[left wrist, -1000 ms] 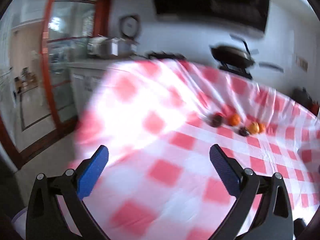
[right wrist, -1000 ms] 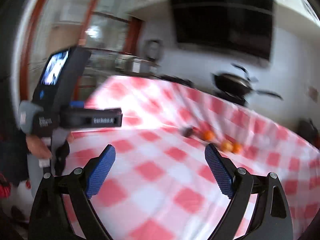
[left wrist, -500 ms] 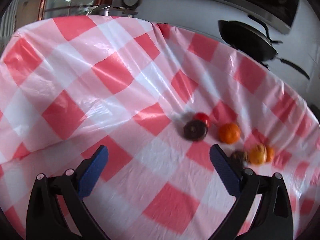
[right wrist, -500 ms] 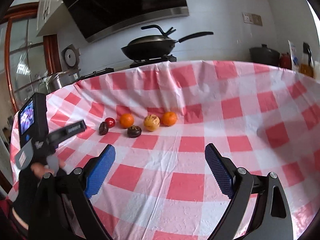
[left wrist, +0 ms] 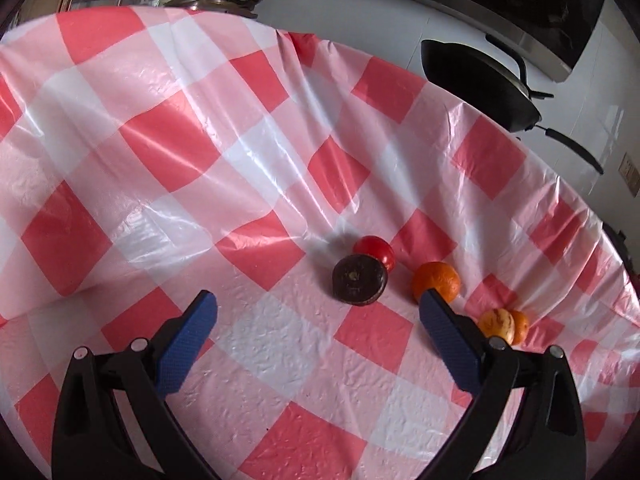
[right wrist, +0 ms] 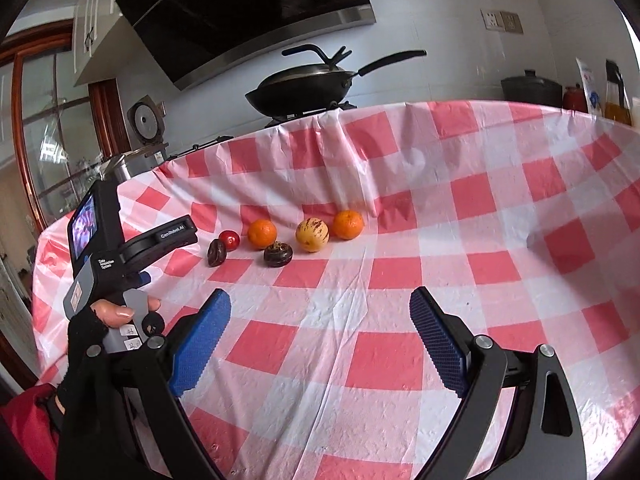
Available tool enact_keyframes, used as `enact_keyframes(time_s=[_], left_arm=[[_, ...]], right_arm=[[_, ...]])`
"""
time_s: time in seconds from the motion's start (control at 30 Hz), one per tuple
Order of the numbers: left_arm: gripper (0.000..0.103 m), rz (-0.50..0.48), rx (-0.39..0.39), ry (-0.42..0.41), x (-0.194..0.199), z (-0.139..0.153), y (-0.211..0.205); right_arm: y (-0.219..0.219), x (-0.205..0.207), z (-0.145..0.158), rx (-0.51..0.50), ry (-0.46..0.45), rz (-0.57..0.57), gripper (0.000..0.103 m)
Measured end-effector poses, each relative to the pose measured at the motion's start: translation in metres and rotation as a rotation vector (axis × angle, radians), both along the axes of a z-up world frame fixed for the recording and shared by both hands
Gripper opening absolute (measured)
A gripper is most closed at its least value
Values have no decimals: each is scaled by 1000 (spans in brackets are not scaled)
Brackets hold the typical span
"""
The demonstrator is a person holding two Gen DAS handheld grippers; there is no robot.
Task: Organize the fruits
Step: 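Grasp the second striped yellow melon with the right tool, then grasp the dark round fruit with the left tool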
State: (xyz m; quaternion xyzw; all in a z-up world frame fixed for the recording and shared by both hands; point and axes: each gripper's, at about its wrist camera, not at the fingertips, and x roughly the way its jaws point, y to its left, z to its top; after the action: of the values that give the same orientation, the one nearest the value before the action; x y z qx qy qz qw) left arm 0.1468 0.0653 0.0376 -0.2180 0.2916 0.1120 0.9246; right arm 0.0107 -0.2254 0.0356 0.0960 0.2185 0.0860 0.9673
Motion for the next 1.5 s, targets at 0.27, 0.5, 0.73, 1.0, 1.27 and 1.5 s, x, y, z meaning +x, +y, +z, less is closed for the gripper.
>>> enact_keyframes(time_s=[0.27, 0.5, 0.73, 1.0, 1.27, 1.5], left_arm=[[101, -11, -69, 56, 6, -10, 11], [101, -32, -15, 80, 9, -10, 5], [101, -41, -11, 89, 11, -11, 3], [101, -45, -30, 95, 11, -13, 7], [101, -60, -47, 92, 11, -13, 8], [101, -84, -3, 92, 16, -12, -3]], right_arm=[[14, 56, -11, -13, 173, 22, 88], [30, 146, -22, -87, 275, -23, 88], [32, 214, -27, 125, 380, -65, 80], [52, 241, -35, 104, 420, -141, 62], [26, 189, -34, 200, 357, -162, 44], [-14, 151, -40, 372, 266, -191, 44]])
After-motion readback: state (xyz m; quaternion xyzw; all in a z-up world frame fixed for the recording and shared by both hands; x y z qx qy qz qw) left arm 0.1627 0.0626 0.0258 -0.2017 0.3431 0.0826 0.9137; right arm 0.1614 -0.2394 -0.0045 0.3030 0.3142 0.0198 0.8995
